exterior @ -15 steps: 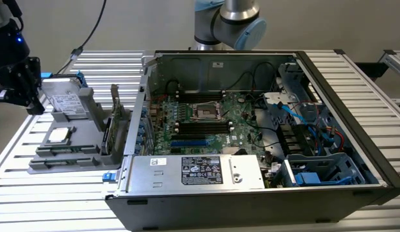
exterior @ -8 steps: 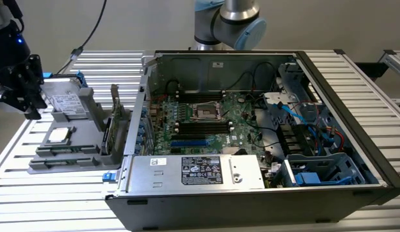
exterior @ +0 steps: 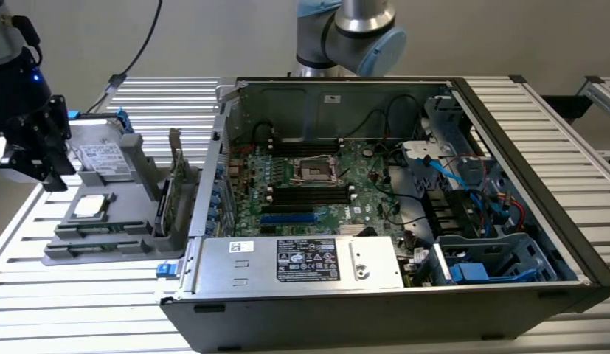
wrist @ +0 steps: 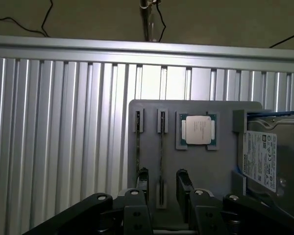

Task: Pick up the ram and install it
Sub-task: 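Pick up the ram and move it above insertion slot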

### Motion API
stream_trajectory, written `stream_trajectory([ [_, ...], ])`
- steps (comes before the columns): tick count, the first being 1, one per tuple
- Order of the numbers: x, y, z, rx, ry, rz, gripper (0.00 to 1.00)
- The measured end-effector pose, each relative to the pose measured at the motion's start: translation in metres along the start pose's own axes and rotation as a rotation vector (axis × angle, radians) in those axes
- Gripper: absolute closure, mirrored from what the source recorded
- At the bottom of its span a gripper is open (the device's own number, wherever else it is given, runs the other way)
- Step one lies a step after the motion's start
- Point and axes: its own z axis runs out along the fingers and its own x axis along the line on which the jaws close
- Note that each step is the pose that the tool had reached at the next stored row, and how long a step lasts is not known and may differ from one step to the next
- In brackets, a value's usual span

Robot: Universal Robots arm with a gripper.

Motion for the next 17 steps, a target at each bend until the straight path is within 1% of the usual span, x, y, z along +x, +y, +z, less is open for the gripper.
stream_trajectory([
  [17, 0.009, -0.0021, 0.031, 0.0004, 0.0019, -0.022, 0.64],
])
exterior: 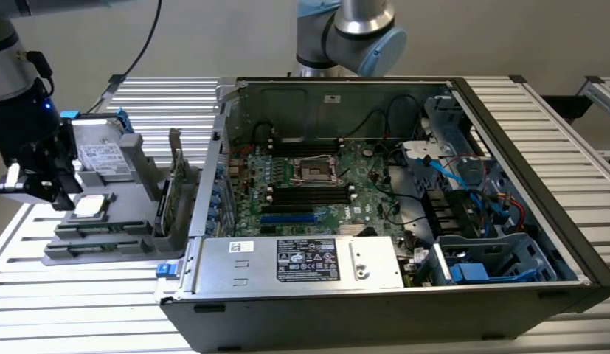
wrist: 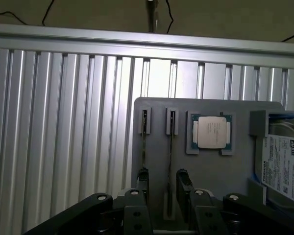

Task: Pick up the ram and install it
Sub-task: 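Pick up the ram and move it above insertion slot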

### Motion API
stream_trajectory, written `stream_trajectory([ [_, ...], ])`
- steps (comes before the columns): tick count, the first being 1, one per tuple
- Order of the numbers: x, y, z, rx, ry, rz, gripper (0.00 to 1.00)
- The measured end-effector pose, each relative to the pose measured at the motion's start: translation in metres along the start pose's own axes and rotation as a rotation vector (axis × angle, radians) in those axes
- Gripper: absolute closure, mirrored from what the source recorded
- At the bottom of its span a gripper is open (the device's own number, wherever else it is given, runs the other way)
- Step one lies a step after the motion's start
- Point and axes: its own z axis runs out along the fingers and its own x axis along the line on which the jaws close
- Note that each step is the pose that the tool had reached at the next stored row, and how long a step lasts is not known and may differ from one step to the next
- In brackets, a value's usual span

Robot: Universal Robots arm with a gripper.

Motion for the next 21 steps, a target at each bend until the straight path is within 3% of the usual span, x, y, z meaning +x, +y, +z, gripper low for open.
stream_trajectory([
  [12, 0.004, -0.0016, 0.022, 0.0009, 0.0035, -0.043, 0.64],
  [21, 0.014, -0.0036, 0.0384, 0.0012, 0.0043, -0.054, 0.64],
])
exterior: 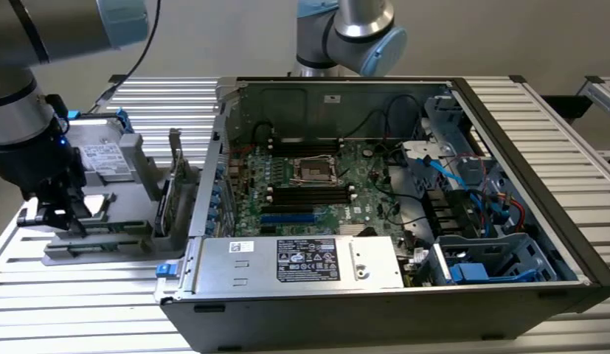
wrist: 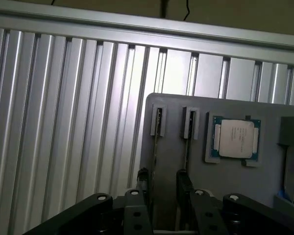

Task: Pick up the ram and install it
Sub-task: 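Pick up the ram and move it above insertion slot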

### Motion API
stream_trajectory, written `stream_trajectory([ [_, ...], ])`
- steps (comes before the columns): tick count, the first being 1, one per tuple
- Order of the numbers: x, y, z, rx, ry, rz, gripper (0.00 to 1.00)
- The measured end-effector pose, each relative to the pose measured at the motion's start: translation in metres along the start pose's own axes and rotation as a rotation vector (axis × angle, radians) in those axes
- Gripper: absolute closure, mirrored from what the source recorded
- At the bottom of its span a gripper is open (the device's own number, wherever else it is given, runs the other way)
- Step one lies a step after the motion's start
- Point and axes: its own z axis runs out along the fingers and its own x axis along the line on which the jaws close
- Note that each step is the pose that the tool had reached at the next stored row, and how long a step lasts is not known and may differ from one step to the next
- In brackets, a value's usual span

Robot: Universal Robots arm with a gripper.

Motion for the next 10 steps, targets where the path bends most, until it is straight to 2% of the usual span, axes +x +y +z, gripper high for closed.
stream_trajectory([
  [10, 0.006, -0.0058, 0.0178, 0.0, 0.001, -0.011, 0.64],
])
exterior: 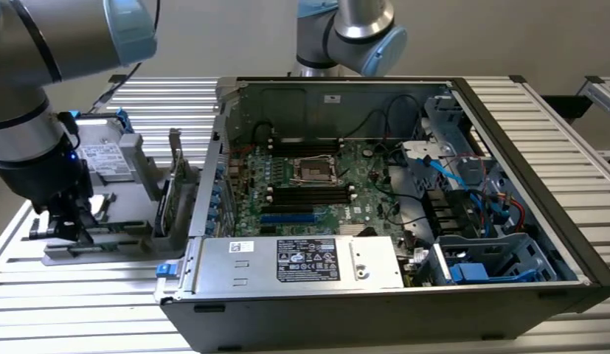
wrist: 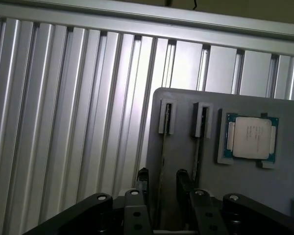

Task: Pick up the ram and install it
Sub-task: 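Pick up the ram and move it above insertion slot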

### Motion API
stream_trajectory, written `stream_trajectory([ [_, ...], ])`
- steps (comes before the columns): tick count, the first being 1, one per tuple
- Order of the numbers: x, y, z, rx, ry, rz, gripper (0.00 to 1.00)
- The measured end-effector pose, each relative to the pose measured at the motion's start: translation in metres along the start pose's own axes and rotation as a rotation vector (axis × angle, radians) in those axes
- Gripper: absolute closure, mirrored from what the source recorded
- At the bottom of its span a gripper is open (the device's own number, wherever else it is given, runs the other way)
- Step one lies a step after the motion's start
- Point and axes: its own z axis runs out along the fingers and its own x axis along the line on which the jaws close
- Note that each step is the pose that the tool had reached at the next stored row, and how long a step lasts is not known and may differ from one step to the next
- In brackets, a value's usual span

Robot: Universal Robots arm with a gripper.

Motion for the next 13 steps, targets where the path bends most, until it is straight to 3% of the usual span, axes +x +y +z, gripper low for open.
stream_trajectory([
  [13, 0.0, -0.0082, 0.0232, 0.0005, 0.0017, -0.021, 0.64],
])
